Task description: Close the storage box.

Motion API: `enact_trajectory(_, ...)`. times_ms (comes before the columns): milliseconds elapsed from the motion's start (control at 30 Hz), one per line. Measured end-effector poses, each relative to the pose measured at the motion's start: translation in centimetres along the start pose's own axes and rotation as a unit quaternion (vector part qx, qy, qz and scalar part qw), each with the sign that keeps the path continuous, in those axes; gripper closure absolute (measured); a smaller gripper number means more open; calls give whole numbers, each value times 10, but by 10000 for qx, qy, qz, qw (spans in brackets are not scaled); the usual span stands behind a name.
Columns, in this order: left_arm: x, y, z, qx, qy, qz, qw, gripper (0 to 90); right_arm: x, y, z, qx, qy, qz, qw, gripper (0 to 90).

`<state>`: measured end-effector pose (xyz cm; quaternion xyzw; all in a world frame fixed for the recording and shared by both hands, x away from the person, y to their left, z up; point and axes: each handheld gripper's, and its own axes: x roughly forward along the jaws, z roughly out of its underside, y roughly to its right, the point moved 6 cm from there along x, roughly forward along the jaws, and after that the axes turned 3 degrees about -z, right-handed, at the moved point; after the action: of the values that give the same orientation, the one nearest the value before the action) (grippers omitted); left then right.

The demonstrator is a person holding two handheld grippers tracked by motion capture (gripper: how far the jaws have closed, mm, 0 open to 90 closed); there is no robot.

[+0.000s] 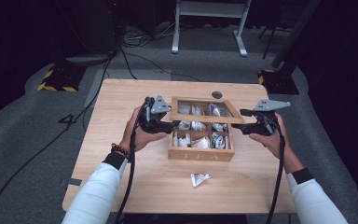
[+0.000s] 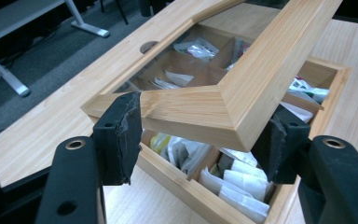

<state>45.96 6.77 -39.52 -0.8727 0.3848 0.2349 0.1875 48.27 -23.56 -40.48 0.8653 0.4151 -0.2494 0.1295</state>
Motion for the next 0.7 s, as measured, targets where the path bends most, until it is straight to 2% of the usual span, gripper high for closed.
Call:
enact_trajectory(300, 3, 5, 10, -21, 30, -18, 10000, 371, 3, 2, 14, 5, -179, -47, 9998, 278)
enact_trajectory(433, 5, 7, 15, -122, 85, -10, 9999, 372, 3, 2, 22, -15, -246, -51, 9997, 260)
enact_trajectory(700, 7, 11, 23, -111, 11, 15, 9999, 365, 0, -9, 28, -104, -129, -277, 9995, 241)
